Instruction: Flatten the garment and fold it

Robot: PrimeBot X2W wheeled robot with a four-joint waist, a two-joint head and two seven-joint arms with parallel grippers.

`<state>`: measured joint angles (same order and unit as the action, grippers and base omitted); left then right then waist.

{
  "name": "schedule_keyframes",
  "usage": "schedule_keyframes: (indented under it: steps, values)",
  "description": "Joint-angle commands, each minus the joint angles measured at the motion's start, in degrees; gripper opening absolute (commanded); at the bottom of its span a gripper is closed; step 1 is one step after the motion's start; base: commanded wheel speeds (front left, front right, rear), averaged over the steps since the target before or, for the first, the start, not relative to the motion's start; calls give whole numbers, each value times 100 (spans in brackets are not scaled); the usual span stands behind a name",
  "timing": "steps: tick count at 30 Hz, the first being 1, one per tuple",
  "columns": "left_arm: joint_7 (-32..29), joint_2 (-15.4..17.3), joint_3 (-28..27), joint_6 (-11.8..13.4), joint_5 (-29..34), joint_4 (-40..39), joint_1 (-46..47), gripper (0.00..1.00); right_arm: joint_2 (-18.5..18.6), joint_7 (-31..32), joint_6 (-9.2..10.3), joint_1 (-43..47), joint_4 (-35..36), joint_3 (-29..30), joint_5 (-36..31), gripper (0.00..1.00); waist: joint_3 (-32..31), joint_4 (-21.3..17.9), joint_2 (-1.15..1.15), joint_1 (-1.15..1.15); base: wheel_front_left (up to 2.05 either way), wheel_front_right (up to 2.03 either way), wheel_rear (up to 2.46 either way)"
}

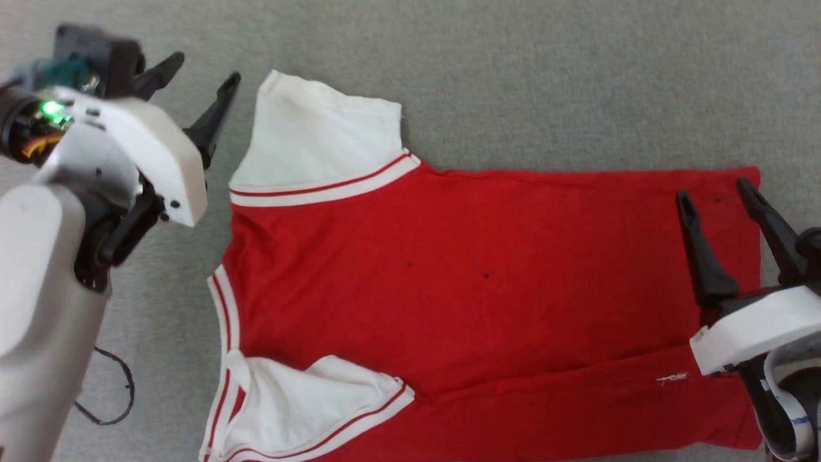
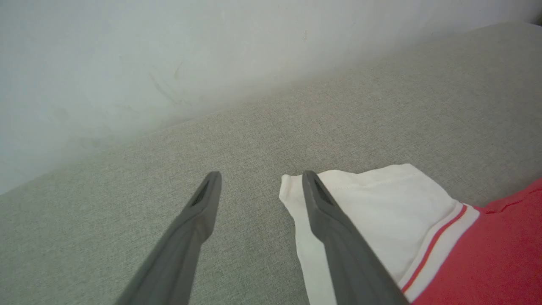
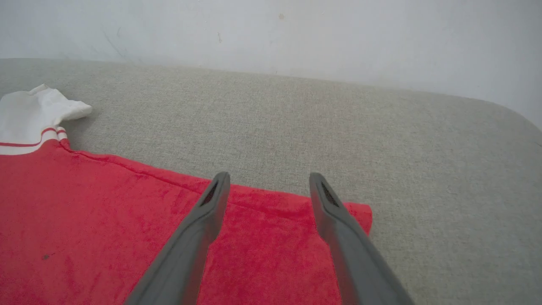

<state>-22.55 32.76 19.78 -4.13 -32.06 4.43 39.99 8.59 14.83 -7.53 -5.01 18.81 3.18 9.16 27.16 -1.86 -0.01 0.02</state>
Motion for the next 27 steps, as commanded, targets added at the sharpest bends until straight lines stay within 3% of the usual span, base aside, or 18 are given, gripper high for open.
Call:
schedule_keyframes:
  steps: [1, 8, 20, 21, 22, 23, 27]
  values:
    - [-258, 42, 79, -74, -96, 129, 183, 100, -22, -47, 4, -120, -41, -27, -30, 100, 221, -187, 1, -2, 0, 0, 0]
    - [-1299, 112, 239, -199, -574, 416, 735, 100, -22, -28, 4, -179, -157, -117, -50, 100, 425, -371, 1, -2, 0, 0, 0]
    - [-2816, 276, 554, -98, -844, 609, 1054, 100, -44, -88, 4, -248, -258, -170, -28, 100, 771, -590, 1, -2, 0, 0, 0]
    - [-2982, 283, 597, -111, -927, 590, 1017, 88, -49, -96, 4, -252, -263, -162, -28, 100, 786, -597, 1, -2, 0, 0, 0]
    - [-3101, 301, 641, -134, -996, 548, 984, 30, -52, -102, 4, -255, -268, -154, -30, 100, 800, -602, 1, -2, 0, 0, 0]
    - [-3172, 317, 664, -152, -1059, 511, 947, 0, -54, -110, 4, -258, -273, -150, -31, 100, 813, -606, 1, -2, 0, 0, 0]
    - [-3196, 362, 637, -142, -1179, 402, 818, 0, -59, -119, 4, -287, -309, -137, -37, 100, 819, -597, 1, -2, 0, 0, 0]
